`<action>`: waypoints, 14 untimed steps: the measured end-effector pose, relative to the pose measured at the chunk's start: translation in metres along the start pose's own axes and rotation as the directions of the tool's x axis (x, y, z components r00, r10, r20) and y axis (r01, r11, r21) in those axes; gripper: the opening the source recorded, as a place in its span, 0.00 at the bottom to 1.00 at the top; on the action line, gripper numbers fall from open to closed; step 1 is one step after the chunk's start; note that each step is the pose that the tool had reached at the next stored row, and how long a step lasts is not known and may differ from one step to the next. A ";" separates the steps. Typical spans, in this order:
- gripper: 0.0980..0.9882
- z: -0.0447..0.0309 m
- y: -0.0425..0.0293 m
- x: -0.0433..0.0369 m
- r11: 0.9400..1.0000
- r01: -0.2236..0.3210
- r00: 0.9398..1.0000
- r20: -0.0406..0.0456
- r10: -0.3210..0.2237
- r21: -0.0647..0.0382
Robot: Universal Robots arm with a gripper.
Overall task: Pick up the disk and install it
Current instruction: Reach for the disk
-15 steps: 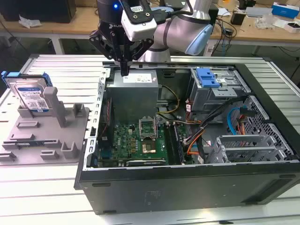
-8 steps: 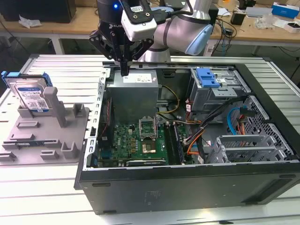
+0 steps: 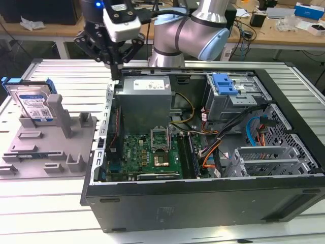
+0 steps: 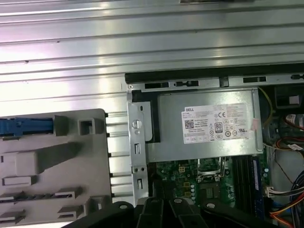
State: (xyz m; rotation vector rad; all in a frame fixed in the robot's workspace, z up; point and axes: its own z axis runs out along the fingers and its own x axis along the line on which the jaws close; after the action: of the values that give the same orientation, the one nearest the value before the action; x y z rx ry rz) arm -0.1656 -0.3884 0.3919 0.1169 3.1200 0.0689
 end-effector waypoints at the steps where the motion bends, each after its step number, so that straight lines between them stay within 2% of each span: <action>1: 0.01 0.0002 0.0008 0.0042 1.000 0.000 1.000 0.000 0.000 0.000; 7: 0.01 0.0013 0.0057 0.0278 1.000 0.000 1.000 -0.001 0.000 0.000; 9: 0.01 0.0018 0.0092 0.0406 1.000 0.000 1.000 -0.002 0.000 0.000; 14: 0.01 0.0026 0.0150 0.0594 1.000 0.000 1.000 -0.004 0.000 0.000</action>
State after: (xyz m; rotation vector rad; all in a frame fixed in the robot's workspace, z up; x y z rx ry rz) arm -0.2237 -0.3688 0.3889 0.1174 3.1241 0.0688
